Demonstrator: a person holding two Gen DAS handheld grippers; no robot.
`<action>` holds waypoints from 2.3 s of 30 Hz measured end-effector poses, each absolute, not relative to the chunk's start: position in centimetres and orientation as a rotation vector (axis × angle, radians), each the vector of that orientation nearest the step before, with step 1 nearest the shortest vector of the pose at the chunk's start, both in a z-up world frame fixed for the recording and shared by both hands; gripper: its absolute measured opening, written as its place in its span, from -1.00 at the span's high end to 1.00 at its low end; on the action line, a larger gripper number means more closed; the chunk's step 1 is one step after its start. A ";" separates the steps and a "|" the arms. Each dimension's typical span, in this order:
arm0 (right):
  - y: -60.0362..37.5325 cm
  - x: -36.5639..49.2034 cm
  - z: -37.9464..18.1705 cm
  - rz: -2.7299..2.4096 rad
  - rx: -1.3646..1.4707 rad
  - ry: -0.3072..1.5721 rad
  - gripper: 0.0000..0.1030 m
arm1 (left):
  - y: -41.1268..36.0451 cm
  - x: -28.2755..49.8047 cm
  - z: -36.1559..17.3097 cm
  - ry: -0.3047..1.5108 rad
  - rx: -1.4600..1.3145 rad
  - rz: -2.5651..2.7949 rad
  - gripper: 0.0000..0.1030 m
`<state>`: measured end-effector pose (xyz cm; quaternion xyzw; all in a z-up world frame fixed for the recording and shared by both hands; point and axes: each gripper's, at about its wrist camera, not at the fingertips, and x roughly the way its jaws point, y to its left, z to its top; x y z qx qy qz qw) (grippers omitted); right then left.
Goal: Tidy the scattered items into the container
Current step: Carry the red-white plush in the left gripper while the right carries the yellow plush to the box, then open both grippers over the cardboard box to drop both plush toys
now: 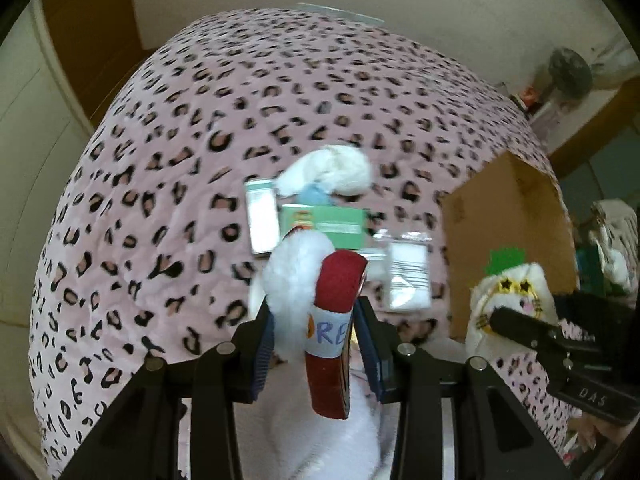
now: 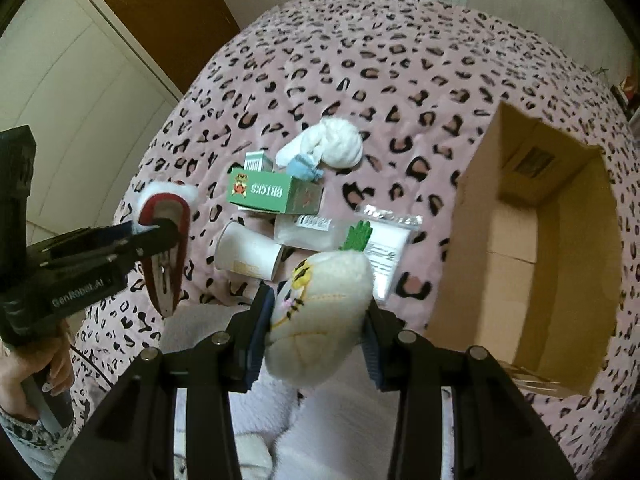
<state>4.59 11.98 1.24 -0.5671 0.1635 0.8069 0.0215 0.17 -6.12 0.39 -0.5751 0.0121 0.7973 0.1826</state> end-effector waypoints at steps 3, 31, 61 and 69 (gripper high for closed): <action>13.5 5.7 2.5 2.515 -1.724 0.511 0.19 | -4.0 0.9 1.8 0.057 -1.590 2.226 0.25; 27.7 14.8 4.5 2.415 -1.524 0.614 0.19 | 16.8 2.9 4.7 0.132 -1.450 2.014 0.25; 29.9 14.5 1.1 2.346 -1.596 0.653 0.17 | 21.0 2.3 0.3 0.212 -1.541 1.960 0.25; 29.7 14.3 0.7 2.341 -1.612 0.657 0.17 | 21.2 2.6 -0.2 0.226 -1.550 1.949 0.25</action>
